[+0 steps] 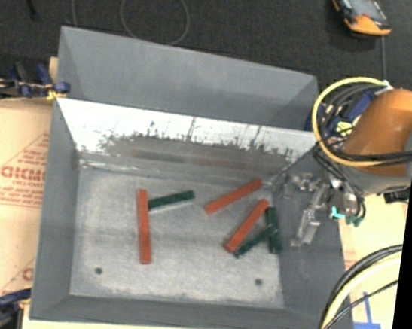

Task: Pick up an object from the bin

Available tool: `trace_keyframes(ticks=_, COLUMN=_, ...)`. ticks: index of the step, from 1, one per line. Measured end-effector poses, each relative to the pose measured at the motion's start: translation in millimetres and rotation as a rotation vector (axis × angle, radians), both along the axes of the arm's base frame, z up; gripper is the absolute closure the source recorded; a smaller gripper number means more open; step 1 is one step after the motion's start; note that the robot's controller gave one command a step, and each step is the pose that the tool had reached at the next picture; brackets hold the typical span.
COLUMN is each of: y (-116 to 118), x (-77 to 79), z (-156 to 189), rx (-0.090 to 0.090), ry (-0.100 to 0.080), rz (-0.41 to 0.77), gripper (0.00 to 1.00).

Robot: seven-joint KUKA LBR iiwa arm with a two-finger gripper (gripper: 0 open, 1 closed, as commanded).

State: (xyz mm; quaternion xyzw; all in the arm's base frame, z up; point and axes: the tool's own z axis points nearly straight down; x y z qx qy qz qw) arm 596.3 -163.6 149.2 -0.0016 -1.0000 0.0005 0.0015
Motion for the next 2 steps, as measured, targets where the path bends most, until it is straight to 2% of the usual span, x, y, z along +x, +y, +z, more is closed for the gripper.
trace_keyframes(ticks=1, y=29, x=-53.5, z=-82, rx=0.002, ry=0.001, rz=0.037, gripper=0.0)
trace_keyframes(ticks=2, y=34, x=-83.4, z=-78, rx=-0.001, ry=-0.005, rz=0.238, gripper=0.0)
